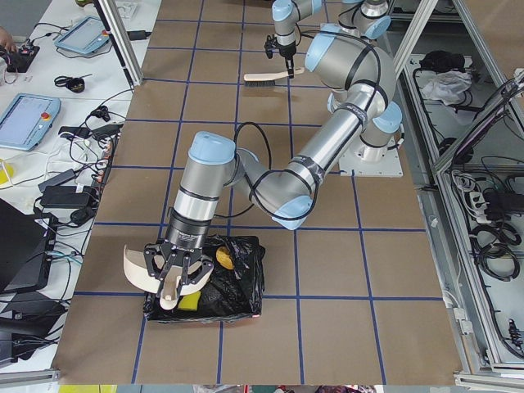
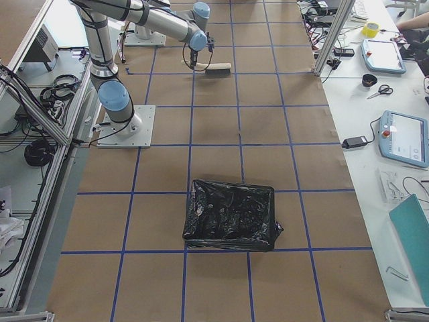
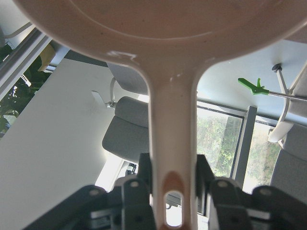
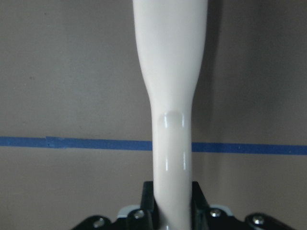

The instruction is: Sweep and dump trash in nearest bin

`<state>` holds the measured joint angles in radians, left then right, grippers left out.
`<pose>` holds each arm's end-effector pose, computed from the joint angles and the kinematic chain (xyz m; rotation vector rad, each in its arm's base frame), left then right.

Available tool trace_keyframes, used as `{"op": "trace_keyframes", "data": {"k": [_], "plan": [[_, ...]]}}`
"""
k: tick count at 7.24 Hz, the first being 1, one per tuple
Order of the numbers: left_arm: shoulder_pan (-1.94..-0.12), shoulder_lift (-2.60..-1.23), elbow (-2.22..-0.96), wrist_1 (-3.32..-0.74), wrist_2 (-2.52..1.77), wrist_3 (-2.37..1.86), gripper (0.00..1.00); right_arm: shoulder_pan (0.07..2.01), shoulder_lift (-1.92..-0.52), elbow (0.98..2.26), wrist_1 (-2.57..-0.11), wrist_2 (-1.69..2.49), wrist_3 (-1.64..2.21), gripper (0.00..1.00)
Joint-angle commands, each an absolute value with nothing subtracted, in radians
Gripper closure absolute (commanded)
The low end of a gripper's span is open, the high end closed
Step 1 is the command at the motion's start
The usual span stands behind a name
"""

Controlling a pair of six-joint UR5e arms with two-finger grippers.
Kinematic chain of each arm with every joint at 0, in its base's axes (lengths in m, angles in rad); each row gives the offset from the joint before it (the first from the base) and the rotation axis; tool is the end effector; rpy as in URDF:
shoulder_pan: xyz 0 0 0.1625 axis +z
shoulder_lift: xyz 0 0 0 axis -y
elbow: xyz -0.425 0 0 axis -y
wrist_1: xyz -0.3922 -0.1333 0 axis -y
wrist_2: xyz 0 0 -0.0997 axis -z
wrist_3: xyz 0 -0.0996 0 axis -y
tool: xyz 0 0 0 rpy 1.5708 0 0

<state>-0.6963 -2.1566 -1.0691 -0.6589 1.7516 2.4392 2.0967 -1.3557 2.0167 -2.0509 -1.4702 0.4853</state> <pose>0.5132 -0.5794 0.4908 1.5668 1.7072 0.2965 0.3652 -0.3437 0.2215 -0.0492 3.1242 0.3241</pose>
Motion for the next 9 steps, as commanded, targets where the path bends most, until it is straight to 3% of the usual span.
{"op": "trace_keyframes", "data": {"k": [1,2,4,5,9], "plan": [[-0.71,-2.132,-1.062,-0.751,1.665,2.404,1.0,2.097,-1.356,2.016,-2.051,-1.476,0.5,0.05],[-0.71,-2.128,-1.063,-0.764,1.629,2.358,1.0,2.097,-1.356,2.013,-2.054,-1.476,0.5,0.0],[-0.713,-2.106,-1.066,-0.869,1.527,2.257,1.0,2.079,-1.386,1.953,-2.056,-1.495,0.482,0.0],[-0.721,-2.106,-1.069,-0.896,1.513,2.187,1.0,2.065,-1.413,1.88,-2.043,-1.593,0.471,0.0],[-0.822,-2.073,-1.124,-0.977,1.462,1.876,1.0,1.975,-1.428,1.515,-1.604,-1.603,0.428,0.0]]}}
